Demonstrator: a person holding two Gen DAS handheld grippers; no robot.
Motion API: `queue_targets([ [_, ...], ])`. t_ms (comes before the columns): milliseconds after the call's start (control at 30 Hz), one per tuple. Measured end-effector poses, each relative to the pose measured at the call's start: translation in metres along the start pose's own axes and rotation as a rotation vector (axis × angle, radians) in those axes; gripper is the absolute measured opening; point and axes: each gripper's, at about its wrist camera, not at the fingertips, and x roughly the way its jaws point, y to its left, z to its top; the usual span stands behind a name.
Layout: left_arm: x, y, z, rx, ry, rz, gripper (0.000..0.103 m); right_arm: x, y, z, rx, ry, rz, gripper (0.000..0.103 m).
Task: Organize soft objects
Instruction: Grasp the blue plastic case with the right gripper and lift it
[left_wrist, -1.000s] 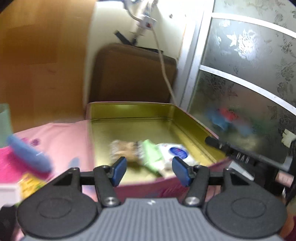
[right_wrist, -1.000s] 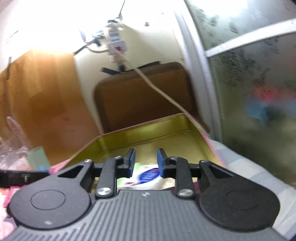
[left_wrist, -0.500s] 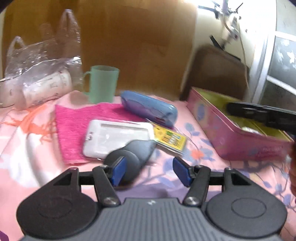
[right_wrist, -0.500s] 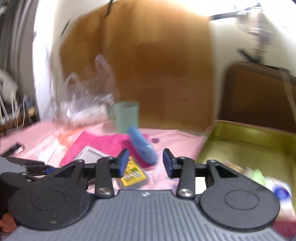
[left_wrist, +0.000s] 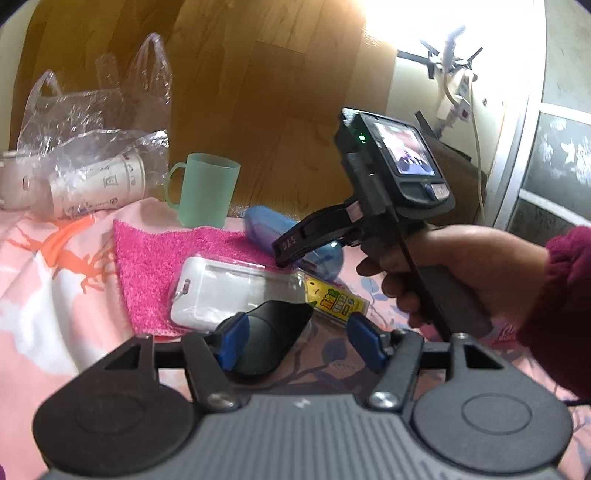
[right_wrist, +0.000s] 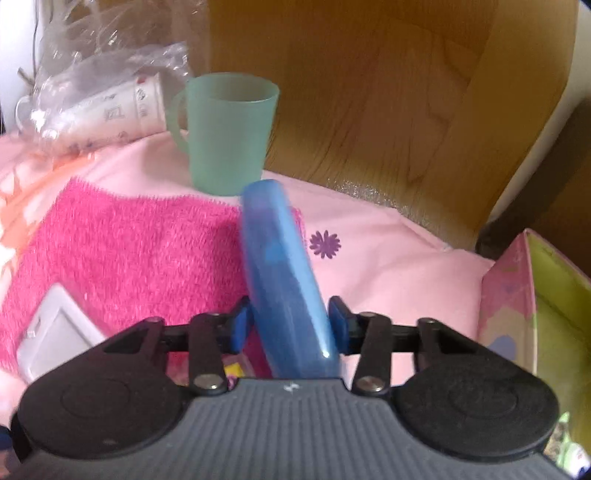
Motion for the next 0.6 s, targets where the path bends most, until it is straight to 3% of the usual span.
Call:
queue_targets([
  [133,-0.003,0.011,0.001,-0.068,-0.008,-0.015,0.065,-0.031,-0.009,-0.01,0.091,-0.075,0.054,0.04],
  [267,-0.008,0.021,0.003,-0.127,-0.03,-0.018,0.065,-0.092,-0.025,-0.043,0.194,-0.151,0.214,0.04],
  [333,-0.01,0.025,0.003,-0.154,-0.039,-0.021,0.065,-0.122,-0.034,-0.076,0.232,-0.164,0.292,0.04],
  [433,-0.011,0.028,0.004,-0.172,-0.032,-0.035,0.065,-0.149,-0.057,-0.136,0.382,-0.115,0.454,0.041],
  [600,-0.014,0.009,0.004,-0.101,-0.023,-0.082,0.065,-0.171,-0.09,-0.224,0.616,-0.058,0.602,0.041],
])
